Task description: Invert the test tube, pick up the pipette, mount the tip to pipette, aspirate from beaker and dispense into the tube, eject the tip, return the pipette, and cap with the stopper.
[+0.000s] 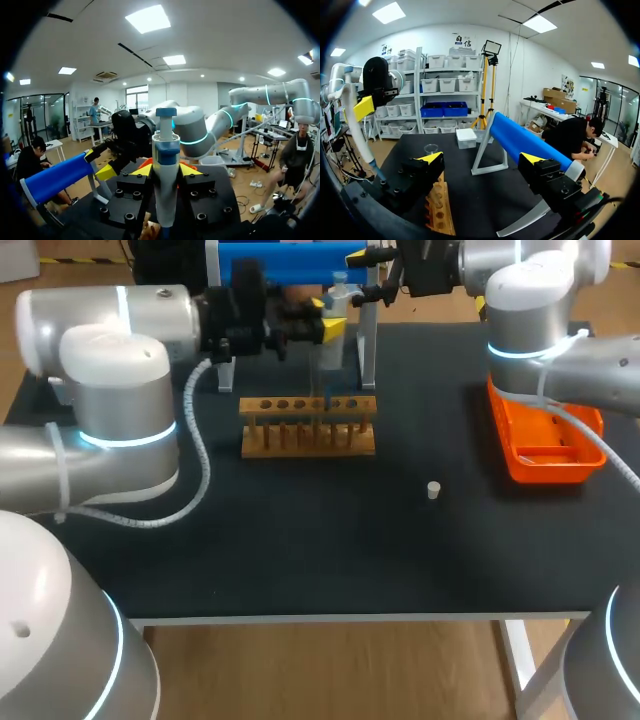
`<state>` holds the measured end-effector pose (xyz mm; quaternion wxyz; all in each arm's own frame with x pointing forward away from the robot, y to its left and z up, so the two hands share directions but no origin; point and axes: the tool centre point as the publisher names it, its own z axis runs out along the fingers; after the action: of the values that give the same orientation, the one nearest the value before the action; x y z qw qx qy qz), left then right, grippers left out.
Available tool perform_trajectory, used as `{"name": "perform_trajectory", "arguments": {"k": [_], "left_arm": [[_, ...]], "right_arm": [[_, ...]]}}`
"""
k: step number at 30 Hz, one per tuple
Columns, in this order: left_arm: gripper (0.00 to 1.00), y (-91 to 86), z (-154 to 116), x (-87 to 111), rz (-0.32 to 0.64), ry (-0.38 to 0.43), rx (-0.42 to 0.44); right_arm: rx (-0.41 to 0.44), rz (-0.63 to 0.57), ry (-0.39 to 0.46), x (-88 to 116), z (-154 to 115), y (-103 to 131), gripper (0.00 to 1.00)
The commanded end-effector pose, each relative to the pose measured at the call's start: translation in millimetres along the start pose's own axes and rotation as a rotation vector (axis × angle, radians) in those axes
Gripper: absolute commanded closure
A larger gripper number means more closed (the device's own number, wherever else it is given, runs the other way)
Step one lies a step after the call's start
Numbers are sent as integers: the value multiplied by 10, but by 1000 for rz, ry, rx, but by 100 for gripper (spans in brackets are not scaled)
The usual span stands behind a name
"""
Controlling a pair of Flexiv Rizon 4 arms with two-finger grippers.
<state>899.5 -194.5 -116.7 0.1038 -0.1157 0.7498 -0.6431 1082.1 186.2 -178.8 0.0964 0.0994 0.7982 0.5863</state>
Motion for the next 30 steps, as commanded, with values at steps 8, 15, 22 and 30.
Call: {"name": "perform_trajectory", "arguments": {"k": [8,15,22,30], "left_arm": [[100,80,-912,-178,-33,-165,-69],[100,127,-1121,-444,-43,-219,-97],[100,159,-1234,-728,-46,-262,-109],[100,166,-1284,-1045,-47,-306,-108]], "right_arm": [[3,0,-1,2,-6,6,0],[3,0,-1,2,-6,6,0],[3,0,-1,2,-6,6,0],[3,0,-1,2,-6,6,0]]}}
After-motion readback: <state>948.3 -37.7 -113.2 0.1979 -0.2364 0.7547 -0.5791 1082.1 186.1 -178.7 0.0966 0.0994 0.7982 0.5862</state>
